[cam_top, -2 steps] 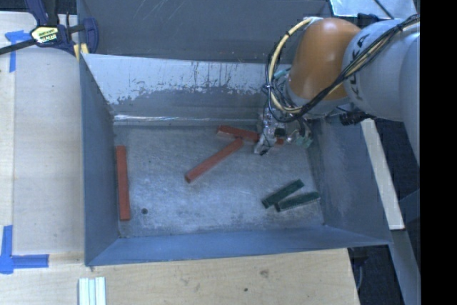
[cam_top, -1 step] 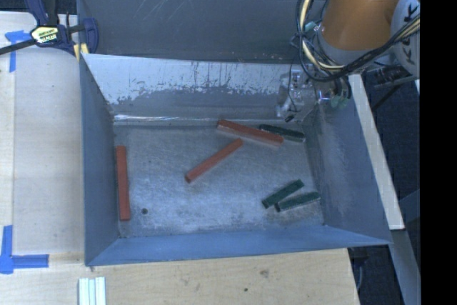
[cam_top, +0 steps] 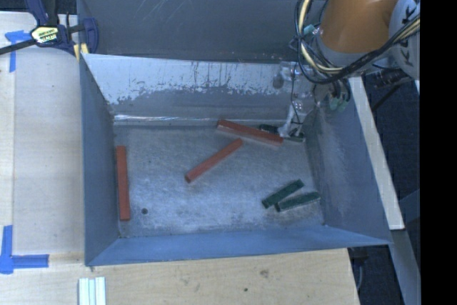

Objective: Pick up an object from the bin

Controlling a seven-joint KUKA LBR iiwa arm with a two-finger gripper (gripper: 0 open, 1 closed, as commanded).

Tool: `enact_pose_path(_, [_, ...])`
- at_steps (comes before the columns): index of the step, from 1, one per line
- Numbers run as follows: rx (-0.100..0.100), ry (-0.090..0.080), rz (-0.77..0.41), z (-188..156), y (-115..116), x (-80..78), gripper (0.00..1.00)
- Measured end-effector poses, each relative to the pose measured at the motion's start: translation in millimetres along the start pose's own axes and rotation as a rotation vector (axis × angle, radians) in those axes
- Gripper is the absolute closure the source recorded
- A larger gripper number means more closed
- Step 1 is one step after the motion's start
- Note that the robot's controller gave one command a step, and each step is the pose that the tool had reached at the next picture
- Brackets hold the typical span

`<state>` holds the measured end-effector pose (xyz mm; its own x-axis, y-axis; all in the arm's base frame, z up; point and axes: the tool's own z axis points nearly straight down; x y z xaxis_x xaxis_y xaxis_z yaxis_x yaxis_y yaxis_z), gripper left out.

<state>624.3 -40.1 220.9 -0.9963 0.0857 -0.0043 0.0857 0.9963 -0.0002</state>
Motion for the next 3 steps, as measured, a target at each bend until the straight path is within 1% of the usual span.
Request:
enact_pose_path(1, [0.001, 0.010, 0.140, 133, -27, 40.2, 0.00])
enact_pose_path(2, [-0.001, -0.002, 0.196, 151, -32, 5.0, 0.00])
enact_pose_path(3, [-0.001, -0.007, 0.195, 146, -32, 3.2, 1.00])
